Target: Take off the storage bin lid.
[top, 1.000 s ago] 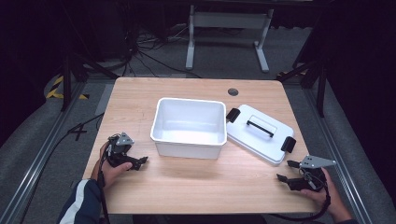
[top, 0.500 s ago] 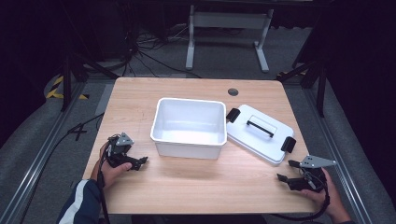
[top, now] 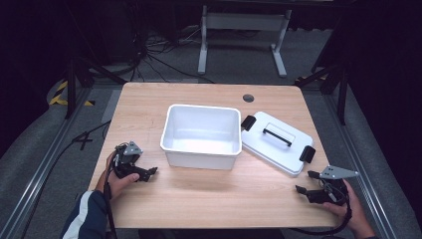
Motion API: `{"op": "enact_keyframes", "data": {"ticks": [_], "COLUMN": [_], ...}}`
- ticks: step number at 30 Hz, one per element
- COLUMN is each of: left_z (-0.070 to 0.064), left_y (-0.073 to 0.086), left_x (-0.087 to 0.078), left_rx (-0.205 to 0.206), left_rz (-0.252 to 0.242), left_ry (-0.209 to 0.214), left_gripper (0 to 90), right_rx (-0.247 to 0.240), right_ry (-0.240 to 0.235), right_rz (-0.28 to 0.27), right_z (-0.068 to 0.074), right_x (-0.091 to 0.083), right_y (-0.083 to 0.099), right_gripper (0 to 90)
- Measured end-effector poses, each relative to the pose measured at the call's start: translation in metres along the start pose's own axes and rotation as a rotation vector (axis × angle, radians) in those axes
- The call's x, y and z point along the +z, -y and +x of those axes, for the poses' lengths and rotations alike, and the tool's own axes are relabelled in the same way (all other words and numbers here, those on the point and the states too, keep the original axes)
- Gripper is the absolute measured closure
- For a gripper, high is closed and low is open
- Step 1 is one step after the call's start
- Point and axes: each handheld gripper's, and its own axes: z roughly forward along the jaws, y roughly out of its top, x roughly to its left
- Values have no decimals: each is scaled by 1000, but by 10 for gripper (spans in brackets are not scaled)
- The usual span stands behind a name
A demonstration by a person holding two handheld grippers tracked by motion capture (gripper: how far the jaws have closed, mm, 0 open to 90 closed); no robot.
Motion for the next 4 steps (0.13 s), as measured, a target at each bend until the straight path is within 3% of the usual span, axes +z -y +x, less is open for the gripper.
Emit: {"op": "enact_keyframes", "data": {"ticks": [4], "left_z": [0], "left_y": [0], "left_x": [0], "left_rx": [0], "left_rz": [0], "left_ry": [0], "left_gripper": [2], "right_rx": [4], "right_ry": [1], "right_rz": [-3], "right_z": [0], "right_x": [0], "right_y": [0], "right_gripper": [208]}}
